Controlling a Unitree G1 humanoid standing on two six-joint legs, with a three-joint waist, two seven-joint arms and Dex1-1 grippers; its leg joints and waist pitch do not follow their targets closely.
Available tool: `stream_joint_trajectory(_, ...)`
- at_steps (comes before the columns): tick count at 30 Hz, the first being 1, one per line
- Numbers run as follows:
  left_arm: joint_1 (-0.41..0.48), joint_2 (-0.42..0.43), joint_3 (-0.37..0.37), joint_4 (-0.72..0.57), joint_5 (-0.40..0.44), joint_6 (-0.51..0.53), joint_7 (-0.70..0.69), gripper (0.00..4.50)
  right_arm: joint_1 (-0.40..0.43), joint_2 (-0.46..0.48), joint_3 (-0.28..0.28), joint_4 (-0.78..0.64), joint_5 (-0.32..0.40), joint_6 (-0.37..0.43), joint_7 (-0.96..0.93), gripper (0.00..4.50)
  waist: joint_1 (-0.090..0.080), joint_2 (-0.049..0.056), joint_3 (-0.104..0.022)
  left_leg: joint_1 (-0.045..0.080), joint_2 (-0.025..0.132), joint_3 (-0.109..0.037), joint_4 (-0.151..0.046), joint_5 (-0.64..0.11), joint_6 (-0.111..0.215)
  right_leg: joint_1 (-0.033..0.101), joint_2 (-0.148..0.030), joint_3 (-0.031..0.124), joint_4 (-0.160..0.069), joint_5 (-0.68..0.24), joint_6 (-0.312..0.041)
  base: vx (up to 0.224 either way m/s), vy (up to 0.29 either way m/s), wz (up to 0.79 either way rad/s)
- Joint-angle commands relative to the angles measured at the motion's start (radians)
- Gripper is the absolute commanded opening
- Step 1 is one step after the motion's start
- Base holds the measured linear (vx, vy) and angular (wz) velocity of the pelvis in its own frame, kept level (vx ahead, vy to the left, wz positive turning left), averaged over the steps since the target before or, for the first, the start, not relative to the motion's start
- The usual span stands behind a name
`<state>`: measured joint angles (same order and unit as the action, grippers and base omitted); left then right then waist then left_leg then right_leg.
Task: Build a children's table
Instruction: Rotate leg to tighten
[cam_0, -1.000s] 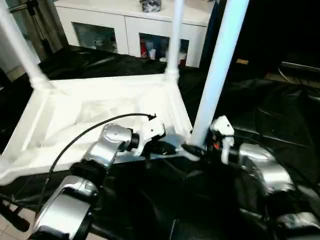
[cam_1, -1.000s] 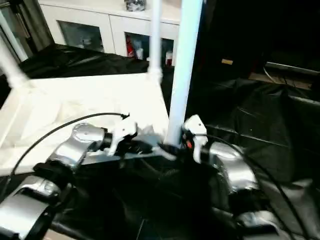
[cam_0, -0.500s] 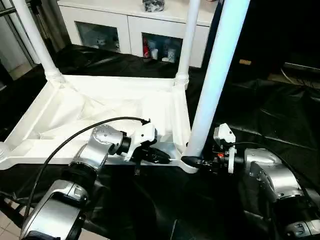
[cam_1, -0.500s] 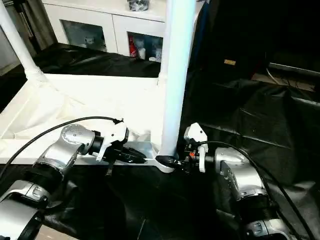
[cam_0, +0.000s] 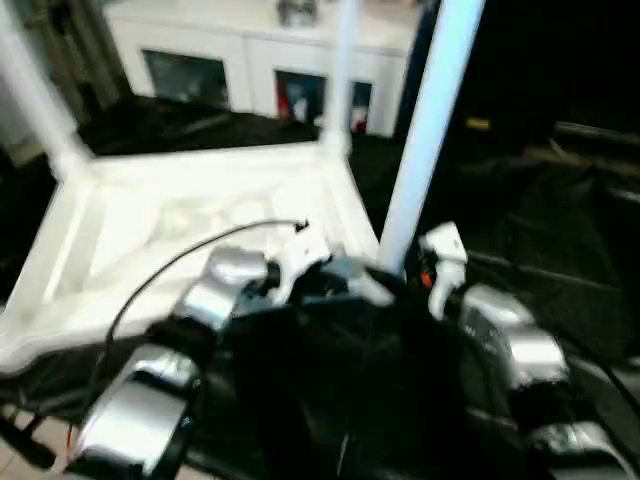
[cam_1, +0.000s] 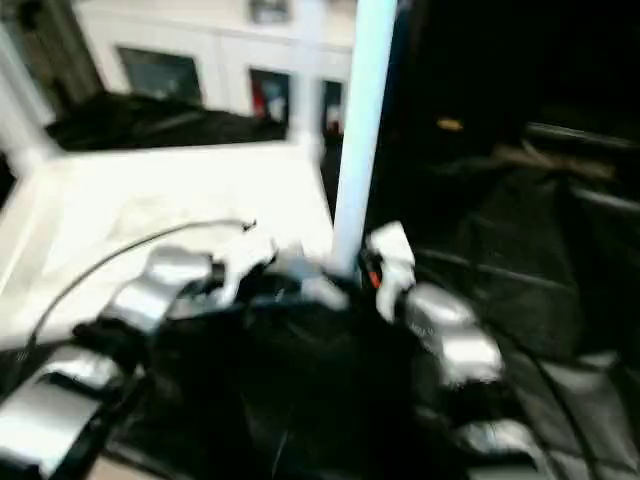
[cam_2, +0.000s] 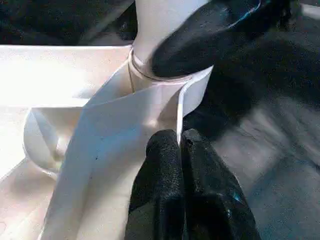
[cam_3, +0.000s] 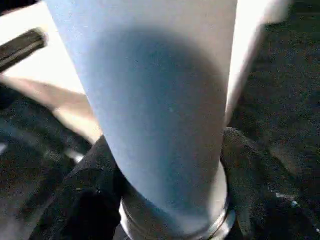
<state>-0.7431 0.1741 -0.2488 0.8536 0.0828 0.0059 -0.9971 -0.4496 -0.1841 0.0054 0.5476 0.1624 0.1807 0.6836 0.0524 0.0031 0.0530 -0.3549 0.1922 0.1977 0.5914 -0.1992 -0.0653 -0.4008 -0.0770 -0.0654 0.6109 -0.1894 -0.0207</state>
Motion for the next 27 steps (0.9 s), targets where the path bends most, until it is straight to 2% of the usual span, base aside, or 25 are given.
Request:
stream_joint_trajectory(1,-0.061,-0.061,0.037,0.02,0.001,0.028,0.167,0.0,-0.01,0.095,0.059,0.083,-0.044,0.004,-0.105,2.51,-0.003,-0.005,-0.063,0.003,0.038,-0.021,-0.067,-0.154,0.033,0.05,-0.073,0.05,-0.081,-0.203,-0.221,0.0,0.0,0.0)
stream_joint_trajectory(3,-0.071,-0.082,0.037,0.028,0.003,0.033,0.2,0.0,-0.025,0.119,0.063,0.114,-0.067,-0.015,-0.153,2.51,-0.006,-0.005,-0.064,0.003,0.036,-0.021,-0.067,-0.142,0.038,0.053,-0.072,0.049,-0.079,-0.176,-0.226,0.0,0.0,0.0)
stream_joint_trajectory(4,-0.076,-0.101,0.036,0.032,0.003,0.034,0.215,0.0,-0.037,0.135,0.078,0.136,-0.09,-0.039,-0.173,2.51,-0.006,-0.009,-0.065,0.002,0.037,-0.02,-0.066,-0.138,0.043,0.054,-0.072,0.049,-0.078,-0.169,-0.228,0.0,0.0,0.0)
stream_joint_trajectory(5,-0.077,-0.111,0.035,0.034,0.004,0.034,0.218,0.0,-0.042,0.142,0.086,0.145,-0.101,-0.053,-0.177,2.51,-0.006,-0.005,-0.066,0.002,0.037,-0.02,-0.065,-0.131,0.049,0.053,-0.072,0.049,-0.076,-0.154,-0.233,0.0,0.0,0.0)
stream_joint_trajectory(7,-0.074,-0.124,0.027,0.031,0.005,0.023,0.206,0.0,-0.052,0.145,0.099,0.16,-0.116,-0.089,-0.169,2.51,-0.005,-0.005,-0.066,0.001,0.037,-0.019,-0.064,-0.121,0.063,0.054,-0.072,0.049,-0.074,-0.122,-0.24,0.0,0.0,0.0)
stream_joint_trajectory(8,-0.072,-0.125,0.024,0.03,0.005,0.019,0.2,0.0,-0.053,0.144,0.1,0.162,-0.119,-0.096,-0.168,3.07,-0.006,-0.005,-0.066,0.001,0.037,-0.019,-0.064,-0.125,0.07,0.055,-0.072,0.049,-0.074,-0.116,-0.244,0.0,0.0,0.0)
stream_joint_trajectory(10,-0.064,-0.12,0.015,0.027,0.008,0.007,0.184,0.0,-0.051,0.138,0.081,0.146,-0.091,-0.094,-0.141,3.07,-0.006,-0.004,-0.064,0.002,0.038,-0.019,-0.065,-0.138,0.076,0.054,-0.071,0.049,-0.076,-0.129,-0.245,0.0,0.0,0.0)
stream_joint_trajectory(11,-0.062,-0.118,0.013,0.027,0.009,0.003,0.182,0.0,-0.05,0.13,0.081,0.141,-0.092,-0.101,-0.137,3.28,-0.006,-0.004,-0.065,0.002,0.038,-0.019,-0.065,-0.143,0.074,0.055,-0.072,0.049,-0.077,-0.139,-0.242,0.0,0.0,0.0)
stream_joint_trajectory(14,-0.057,-0.11,0.011,0.027,0.01,-0.007,0.177,0.0,-0.035,0.091,0.079,0.113,-0.09,-0.125,-0.108,3.49,-0.004,-0.005,-0.066,0.003,0.039,-0.019,-0.064,-0.14,0.078,0.056,-0.072,0.049,-0.076,-0.131,-0.243,0.0,0.0,0.0)
stream_joint_trajectory(17,-0.055,-0.105,0.011,0.027,0.01,-0.012,0.17,0.0,-0.009,0.04,0.078,0.073,-0.083,-0.155,-0.045,3.49,0.001,-0.008,-0.068,0.001,0.04,-0.018,-0.06,-0.107,0.102,0.059,-0.072,0.05,-0.069,-0.069,-0.252,0.0,0.0,0.0)
stream_joint_trajectory(18,-0.053,-0.102,0.01,0.028,0.012,-0.016,0.169,0.0,0.011,-0.005,0.076,0.049,-0.089,-0.184,-0.015,3.49,0.003,-0.008,-0.069,0.001,0.04,-0.017,-0.058,-0.1,0.111,0.059,-0.072,0.049,-0.067,-0.049,-0.259,0.0,0.0,0.0)
stream_joint_trajectory(20,-0.051,-0.099,0.006,0.03,0.014,-0.022,0.162,0.0,0.03,-0.046,0.056,0.025,-0.075,-0.19,0.015,3.49,0.008,-0.009,-0.069,0.0,0.04,-0.016,-0.056,-0.1,0.125,0.059,-0.072,0.049,-0.067,-0.035,-0.262,0.0,0.0,0.0)
stream_joint_trajectory(24,-0.048,-0.095,0.007,0.03,0.016,-0.026,0.155,0.0,0.061,-0.108,0.015,-0.012,-0.048,-0.184,0.076,3.49,0.008,-0.013,-0.068,-0.001,0.039,-0.017,-0.056,-0.112,0.132,0.061,-0.072,0.048,-0.071,-0.065,-0.259,0.0,0.0,0.0)
stream_joint_trajectory(26,-0.044,-0.093,0.008,0.028,0.016,-0.029,0.149,0.0,0.088,-0.152,-0.004,-0.044,-0.028,-0.179,0.12,3.49,0.009,-0.011,-0.067,-0.002,0.039,-0.018,-0.056,-0.117,0.136,0.061,-0.071,0.047,-0.073,-0.078,-0.258,0.0,0.0,0.0)
stream_joint_trajectory(27,-0.037,-0.09,0.004,0.023,0.014,-0.038,0.134,0.0,0.12,-0.187,-0.013,-0.088,0.003,-0.157,0.175,3.49,0.009,-0.011,-0.067,-0.002,0.039,-0.018,-0.055,-0.117,0.142,0.062,-0.07,0.047,-0.073,-0.079,-0.255,0.0,0.0,0.0)
